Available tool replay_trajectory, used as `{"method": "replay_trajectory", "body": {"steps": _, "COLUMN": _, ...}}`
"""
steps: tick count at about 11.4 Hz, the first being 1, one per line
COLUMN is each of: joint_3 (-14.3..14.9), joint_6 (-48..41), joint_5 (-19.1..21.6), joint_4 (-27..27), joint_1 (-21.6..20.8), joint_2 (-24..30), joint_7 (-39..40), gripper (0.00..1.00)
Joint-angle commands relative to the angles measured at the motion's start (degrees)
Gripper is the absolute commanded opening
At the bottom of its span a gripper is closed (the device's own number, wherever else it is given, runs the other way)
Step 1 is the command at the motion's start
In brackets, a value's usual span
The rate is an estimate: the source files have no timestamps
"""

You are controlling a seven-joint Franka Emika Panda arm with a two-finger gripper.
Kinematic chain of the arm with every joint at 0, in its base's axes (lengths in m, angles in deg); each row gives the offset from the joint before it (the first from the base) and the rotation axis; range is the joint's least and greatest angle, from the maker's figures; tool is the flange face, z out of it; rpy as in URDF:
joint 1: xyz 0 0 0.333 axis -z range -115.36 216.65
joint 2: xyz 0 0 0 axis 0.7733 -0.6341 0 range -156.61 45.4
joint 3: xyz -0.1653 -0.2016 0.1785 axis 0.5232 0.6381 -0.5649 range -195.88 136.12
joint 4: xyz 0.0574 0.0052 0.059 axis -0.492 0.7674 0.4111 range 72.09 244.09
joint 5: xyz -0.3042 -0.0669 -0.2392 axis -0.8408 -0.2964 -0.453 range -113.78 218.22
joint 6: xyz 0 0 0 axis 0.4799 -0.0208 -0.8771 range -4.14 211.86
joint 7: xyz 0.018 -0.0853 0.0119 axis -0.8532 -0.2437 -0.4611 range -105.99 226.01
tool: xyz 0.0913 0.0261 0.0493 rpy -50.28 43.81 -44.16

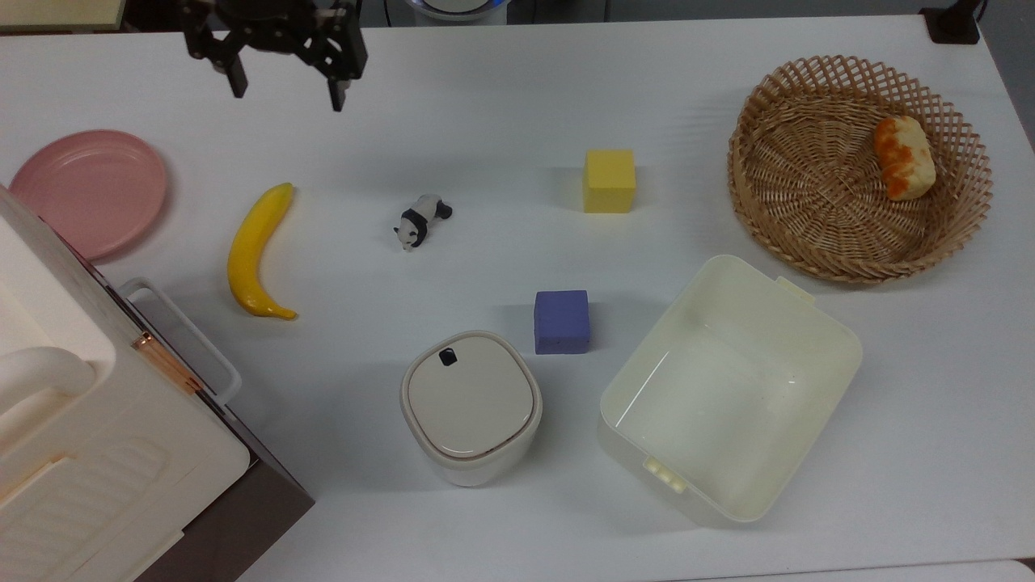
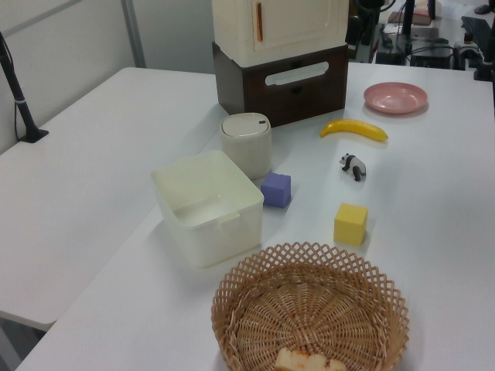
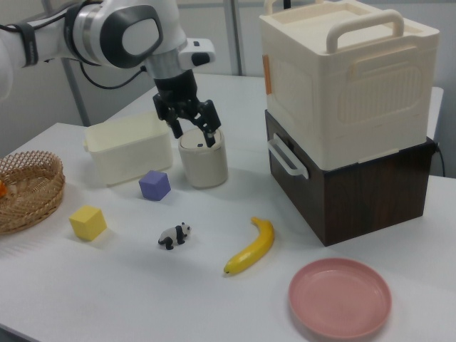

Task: Open the drawer
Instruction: 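Move the gripper toward the white handle of the brown drawer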

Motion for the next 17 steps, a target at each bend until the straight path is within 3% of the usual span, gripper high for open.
{"method": "replay_trajectory", "body": {"steps": 1, "joint_3": 0.14, "joint_6": 5.99, "joint_5": -0.68, "joint_4": -0.70, "joint_1": 0.70, "joint_2": -2.89, "joint_7": -0.75, "gripper": 1.00}}
{"method": "replay_trajectory", "body": {"steps": 5, "joint_3": 0.14, "joint_6": 9.88, "joint_5": -2.17, "joint_4": -3.43, "joint_1": 2.37, "joint_2": -6.67, "joint_7": 0.65, "gripper": 1.00}}
{"method": "replay_trajectory", "body": {"steps": 10, "joint_3": 0.14, "joint_6": 9.88, "joint_5": -3.06, "joint_4": -3.43, "joint_1": 2.37, "joint_2": -6.68, "joint_7": 1.89, "gripper": 1.00}}
{"method": "replay_trajectory", "body": {"steps": 15, "joint_3": 0.05, "joint_6": 13.55, "joint_5": -9.20, "joint_4": -3.60, "joint_1": 1.93, "joint_2": -10.89, "joint_7": 2.41, "gripper": 1.00}}
{"method": "replay_trajectory", "body": {"steps": 17, "joint_3": -0.04, "joint_6": 15.77, "joint_5": -10.79, "joint_4": -2.99, "joint_1": 2.28, "joint_2": -11.07, "joint_7": 11.41, "gripper": 1.00}}
